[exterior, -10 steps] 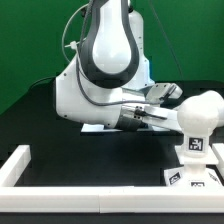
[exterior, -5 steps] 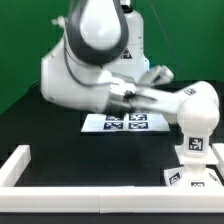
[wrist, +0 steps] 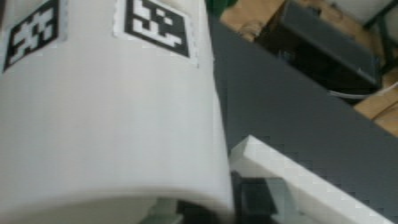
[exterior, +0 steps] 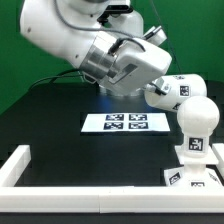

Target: Assemble lamp

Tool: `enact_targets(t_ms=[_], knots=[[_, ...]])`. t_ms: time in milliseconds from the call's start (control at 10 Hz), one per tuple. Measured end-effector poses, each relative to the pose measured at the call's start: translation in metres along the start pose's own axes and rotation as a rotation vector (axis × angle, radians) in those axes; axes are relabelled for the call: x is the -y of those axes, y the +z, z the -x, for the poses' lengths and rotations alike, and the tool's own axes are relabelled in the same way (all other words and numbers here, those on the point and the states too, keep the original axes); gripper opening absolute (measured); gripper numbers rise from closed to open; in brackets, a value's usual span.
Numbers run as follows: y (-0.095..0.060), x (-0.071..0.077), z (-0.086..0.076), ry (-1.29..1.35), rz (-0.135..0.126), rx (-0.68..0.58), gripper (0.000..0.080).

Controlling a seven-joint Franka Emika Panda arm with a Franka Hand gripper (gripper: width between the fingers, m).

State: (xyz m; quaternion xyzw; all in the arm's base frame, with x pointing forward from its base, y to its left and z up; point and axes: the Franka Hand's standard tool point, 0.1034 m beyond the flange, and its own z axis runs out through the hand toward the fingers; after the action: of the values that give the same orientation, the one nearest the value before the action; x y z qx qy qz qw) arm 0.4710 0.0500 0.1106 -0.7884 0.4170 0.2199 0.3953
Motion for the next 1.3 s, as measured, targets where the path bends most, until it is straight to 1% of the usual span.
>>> enact_targets(t_ms=[100, 200, 400, 500, 600, 700, 800, 900, 1000, 1100, 1200, 1300], knots=[[-0.002, 0.000, -0.001, -0.015, 0.018, -0.070, 0.0044], [-0.013, 0.007, 0.002, -0.044, 0.051, -0.128, 0.0044], [-0.060, 0.045, 0.014, -0.171, 0.107, -0.310, 0.0044], [-0.078, 0.062, 0.019, -0.235, 0.142, -0.395, 0.0044], [-0.088, 0.081, 0.024, -0.263, 0.179, -0.469, 0.0044], [-0.088, 0.094, 0.027, -0.288, 0.172, -0.565, 0.0044], [-0.086, 0.089, 0.025, -0.294, 0.170, -0.625, 0.0044], [-0.086, 0.089, 0.023, -0.291, 0.162, -0.670, 0.0044], [-0.088, 0.093, 0.021, -0.294, 0.139, -0.757, 0.0044], [-0.085, 0.094, 0.021, -0.303, 0.133, -0.837, 0.0044], [-0.087, 0.096, 0.014, -0.344, 0.162, -0.903, 0.0044], [-0.093, 0.093, -0.010, -0.397, 0.179, -0.983, 0.0044]])
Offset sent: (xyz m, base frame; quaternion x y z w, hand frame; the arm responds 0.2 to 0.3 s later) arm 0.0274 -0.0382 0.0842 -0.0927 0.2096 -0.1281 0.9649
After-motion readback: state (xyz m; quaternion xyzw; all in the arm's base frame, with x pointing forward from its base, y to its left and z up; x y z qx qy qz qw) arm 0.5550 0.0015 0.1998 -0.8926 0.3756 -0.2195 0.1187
